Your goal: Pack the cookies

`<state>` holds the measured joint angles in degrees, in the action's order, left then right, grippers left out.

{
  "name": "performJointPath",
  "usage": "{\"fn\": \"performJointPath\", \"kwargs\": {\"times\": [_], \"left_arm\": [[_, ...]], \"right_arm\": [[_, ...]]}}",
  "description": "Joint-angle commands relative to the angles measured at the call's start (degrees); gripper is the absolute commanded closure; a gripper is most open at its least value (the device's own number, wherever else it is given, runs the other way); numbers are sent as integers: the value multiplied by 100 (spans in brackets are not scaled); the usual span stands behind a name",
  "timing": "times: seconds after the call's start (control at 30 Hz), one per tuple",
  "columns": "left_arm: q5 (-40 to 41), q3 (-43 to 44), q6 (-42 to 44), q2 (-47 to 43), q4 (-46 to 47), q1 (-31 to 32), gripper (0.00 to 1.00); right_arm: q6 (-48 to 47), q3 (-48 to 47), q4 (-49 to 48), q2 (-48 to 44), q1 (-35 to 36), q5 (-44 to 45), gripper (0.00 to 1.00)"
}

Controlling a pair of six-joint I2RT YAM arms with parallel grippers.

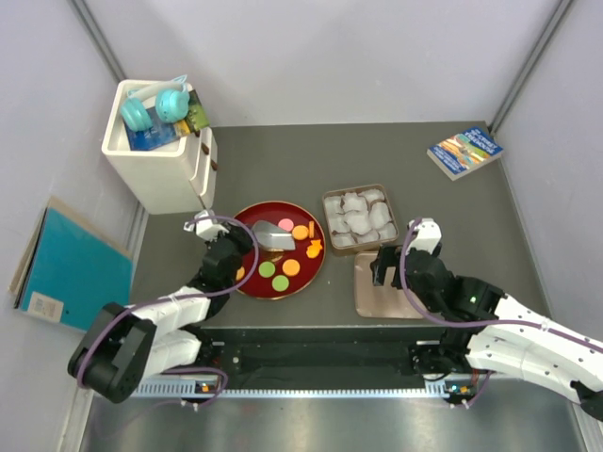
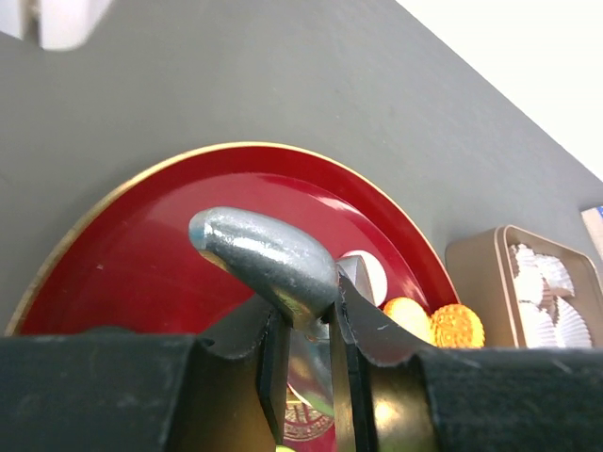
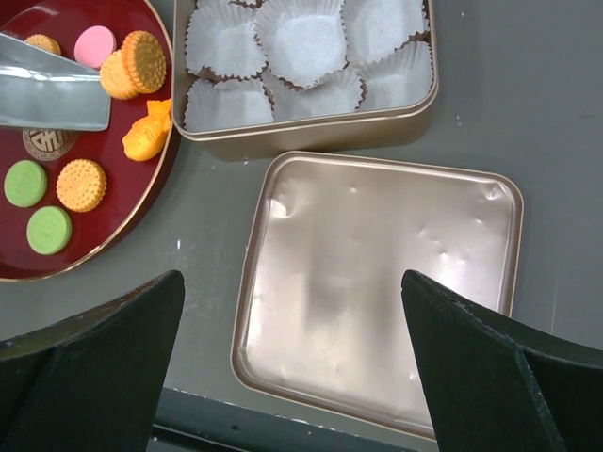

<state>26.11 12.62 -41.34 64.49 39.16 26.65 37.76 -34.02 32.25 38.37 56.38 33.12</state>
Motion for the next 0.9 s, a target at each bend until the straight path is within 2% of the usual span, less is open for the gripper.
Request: {"fn": "performJointPath", "kwargs": {"times": [0.0,0.2,0.33,0.47,0.63,0.73,0.87], "left_arm": [[-247,-102,-154,318,110,50,100],[455,30,29,-225,-557,59,100],[536,188,381,-288,-699,59,100],[439,197,277,158,-340,59,100],[185,162,-145,933,539,94,100],[184,135,-374,1538,979,217,100],[141,126,-532,1918,1375,358,100]], "right_arm": [[47,45,-149,-23,-4,1,2],[65,36,-52,-93,-4,45,2],[65,88,-122,-67,-4,10,2],[83,89,-158,4,4,-25,2],[74,36,-123,4,4,-60,2],[65,1,-52,-5,-4,-17,2],[56,18,27,-40,-4,45,2]]}}
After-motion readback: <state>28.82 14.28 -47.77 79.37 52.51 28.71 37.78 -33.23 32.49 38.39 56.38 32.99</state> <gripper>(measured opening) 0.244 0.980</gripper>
